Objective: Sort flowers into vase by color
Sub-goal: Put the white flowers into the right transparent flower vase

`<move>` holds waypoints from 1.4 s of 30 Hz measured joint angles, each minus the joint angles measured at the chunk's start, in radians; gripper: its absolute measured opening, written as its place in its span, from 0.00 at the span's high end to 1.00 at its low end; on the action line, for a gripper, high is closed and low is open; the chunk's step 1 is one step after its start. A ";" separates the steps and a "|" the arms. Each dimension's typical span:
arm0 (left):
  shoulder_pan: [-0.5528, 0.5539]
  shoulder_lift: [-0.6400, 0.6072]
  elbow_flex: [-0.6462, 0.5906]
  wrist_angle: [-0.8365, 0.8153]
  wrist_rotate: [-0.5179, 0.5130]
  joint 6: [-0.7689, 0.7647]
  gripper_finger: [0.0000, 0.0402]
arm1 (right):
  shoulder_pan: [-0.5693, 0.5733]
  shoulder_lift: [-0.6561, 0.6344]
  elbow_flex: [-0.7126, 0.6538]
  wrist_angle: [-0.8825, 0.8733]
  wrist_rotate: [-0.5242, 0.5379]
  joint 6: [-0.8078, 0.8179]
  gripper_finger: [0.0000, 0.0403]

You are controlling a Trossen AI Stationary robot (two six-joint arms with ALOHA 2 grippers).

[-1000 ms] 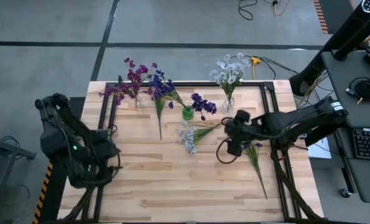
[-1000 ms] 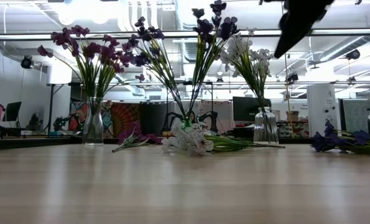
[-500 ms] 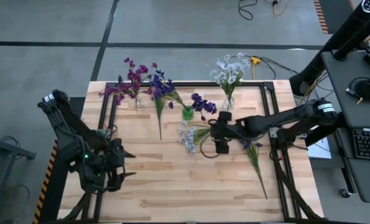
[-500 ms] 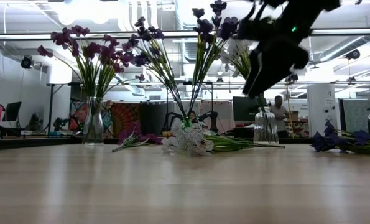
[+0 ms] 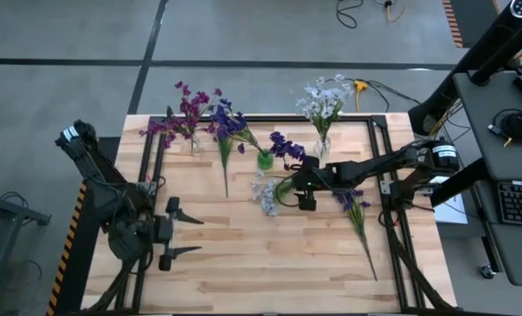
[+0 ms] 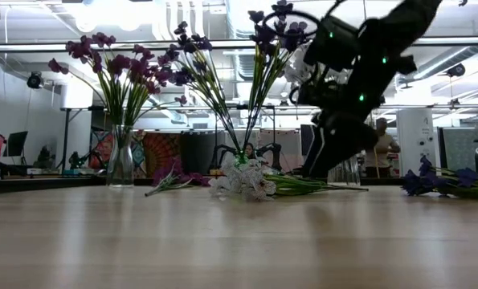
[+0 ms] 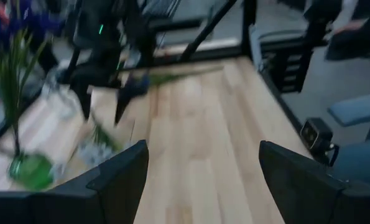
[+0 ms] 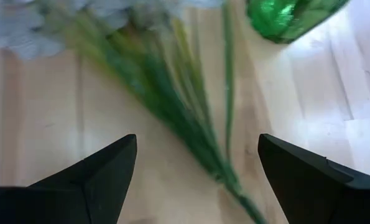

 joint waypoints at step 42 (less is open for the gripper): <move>0.003 -0.087 -0.286 0.878 -0.011 0.668 0.29 | -0.090 0.151 -0.039 0.227 -0.120 -0.013 0.44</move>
